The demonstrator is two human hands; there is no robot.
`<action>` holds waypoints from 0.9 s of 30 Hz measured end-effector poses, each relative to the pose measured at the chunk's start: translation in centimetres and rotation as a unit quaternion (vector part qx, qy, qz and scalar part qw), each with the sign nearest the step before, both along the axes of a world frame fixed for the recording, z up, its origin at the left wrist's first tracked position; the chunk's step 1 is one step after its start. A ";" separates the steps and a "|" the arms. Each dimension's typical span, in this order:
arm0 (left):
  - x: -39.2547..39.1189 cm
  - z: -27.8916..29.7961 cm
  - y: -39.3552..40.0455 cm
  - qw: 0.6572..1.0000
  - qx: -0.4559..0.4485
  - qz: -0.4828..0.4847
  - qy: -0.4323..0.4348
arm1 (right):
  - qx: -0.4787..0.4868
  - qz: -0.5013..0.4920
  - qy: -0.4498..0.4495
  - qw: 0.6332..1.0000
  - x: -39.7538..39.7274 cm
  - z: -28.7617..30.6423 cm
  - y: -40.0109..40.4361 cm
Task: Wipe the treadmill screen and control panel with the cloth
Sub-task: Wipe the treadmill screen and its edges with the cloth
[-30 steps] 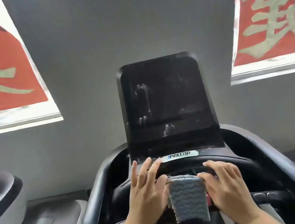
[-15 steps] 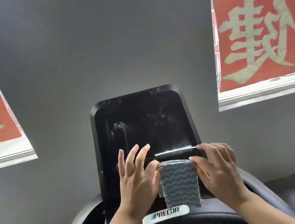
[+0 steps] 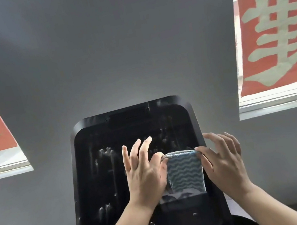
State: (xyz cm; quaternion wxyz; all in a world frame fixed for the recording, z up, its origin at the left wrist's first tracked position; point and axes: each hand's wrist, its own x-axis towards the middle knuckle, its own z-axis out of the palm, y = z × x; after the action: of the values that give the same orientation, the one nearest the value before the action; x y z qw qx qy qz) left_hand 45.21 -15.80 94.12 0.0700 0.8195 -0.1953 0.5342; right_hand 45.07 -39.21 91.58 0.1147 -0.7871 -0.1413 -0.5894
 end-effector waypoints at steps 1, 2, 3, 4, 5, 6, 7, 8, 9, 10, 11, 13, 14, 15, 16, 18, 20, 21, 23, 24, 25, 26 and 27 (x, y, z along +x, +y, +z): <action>0.8 0.4 -0.2 1.000 -0.006 -0.008 -0.002 | -0.001 -0.005 -0.004 1.000 0.6 0.3 -0.1; 1.7 0.8 -0.5 1.000 -0.013 -0.019 -0.005 | -0.004 -0.015 -0.009 1.000 1.3 0.6 -0.2; 2.6 1.2 -0.7 0.999 -0.018 -0.028 -0.008 | -0.006 -0.028 -0.011 1.000 2.0 0.9 -0.3; 3.5 1.6 -1.0 0.999 -0.021 -0.035 -0.010 | -0.007 -0.041 -0.012 0.999 2.8 1.4 -0.5; 4.4 2.1 -1.3 0.999 -0.023 -0.041 -0.013 | -0.006 -0.052 -0.013 0.999 3.6 1.9 -0.7; 5.2 2.5 -1.5 0.999 -0.023 -0.044 -0.018 | -0.004 -0.058 -0.011 0.998 4.5 2.5 -0.9; 6.3 3.0 -1.6 0.998 -0.022 -0.047 -0.022 | -0.005 -0.063 -0.006 0.998 5.7 3.2 -1.1; 7.5 3.6 -1.8 0.998 -0.020 -0.048 -0.027 | -0.007 -0.067 -0.003 0.998 6.9 4.1 -1.1; 8.9 4.3 -2.0 0.998 -0.018 -0.048 -0.033 | -0.010 -0.072 -0.004 0.997 8.3 4.9 -1.1; 10.6 5.0 -2.1 0.998 -0.016 -0.045 -0.038 | -0.013 -0.078 -0.008 0.997 9.9 5.8 -1.0; 12.3 5.6 -2.3 0.998 -0.013 -0.040 -0.041 | -0.012 -0.084 -0.011 0.996 11.3 6.4 -1.0; 15.9 6.6 -2.8 0.999 0.002 -0.025 -0.036 | -0.003 -0.097 -0.014 0.995 14.4 7.2 -0.7; 17.5 6.7 -3.1 0.999 0.019 -0.012 -0.030 | 0.001 -0.099 -0.009 0.995 15.6 7.0 -0.3; 18.7 6.5 -3.3 0.999 0.037 0.001 -0.027 | -0.005 -0.093 -0.002 0.996 16.5 6.4 0.3; 19.5 6.1 -3.6 0.998 0.051 0.012 -0.027 | -0.022 -0.074 0.002 0.997 16.8 5.6 1.1; 20.4 5.2 -4.0 0.998 0.054 0.016 -0.041 | -0.080 -0.020 0.008 0.997 17.0 3.5 2.5; 20.5 4.8 -4.2 0.997 0.048 0.013 -0.057 | -0.118 0.004 0.027 0.993 17.0 2.4 3.1; 20.5 4.9 -4.3 0.997 0.047 0.012 -0.063 | -0.124 0.002 0.032 0.992 17.1 2.4 3.1; 20.5 5.2 -4.1 0.997 0.048 0.015 -0.066 | -0.123 -0.009 0.037 0.992 17.6 2.5 3.2; 20.5 5.3 -3.9 0.997 0.046 0.017 -0.063 | -0.123 -0.013 0.035 0.992 17.8 2.6 3.3; 20.5 5.4 -3.8 0.997 0.043 0.016 -0.058 | -0.128 -0.016 0.030 0.991 17.9 2.7 3.4; 20.4 5.4 -3.6 0.998 0.042 0.015 -0.051 | -0.135 -0.020 0.025 0.990 17.9 2.7 3.5; 20.3 5.4 -3.4 0.998 0.042 0.013 -0.045 | -0.145 -0.023 0.021 0.989 18.0 2.5 3.6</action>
State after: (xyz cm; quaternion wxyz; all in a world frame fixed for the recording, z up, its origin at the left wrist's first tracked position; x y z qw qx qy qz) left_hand 65.46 -19.22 99.56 0.0200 0.7992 -0.2100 0.5629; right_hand 63.05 -35.60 94.12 -0.0115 -0.8109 -0.2044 -0.5482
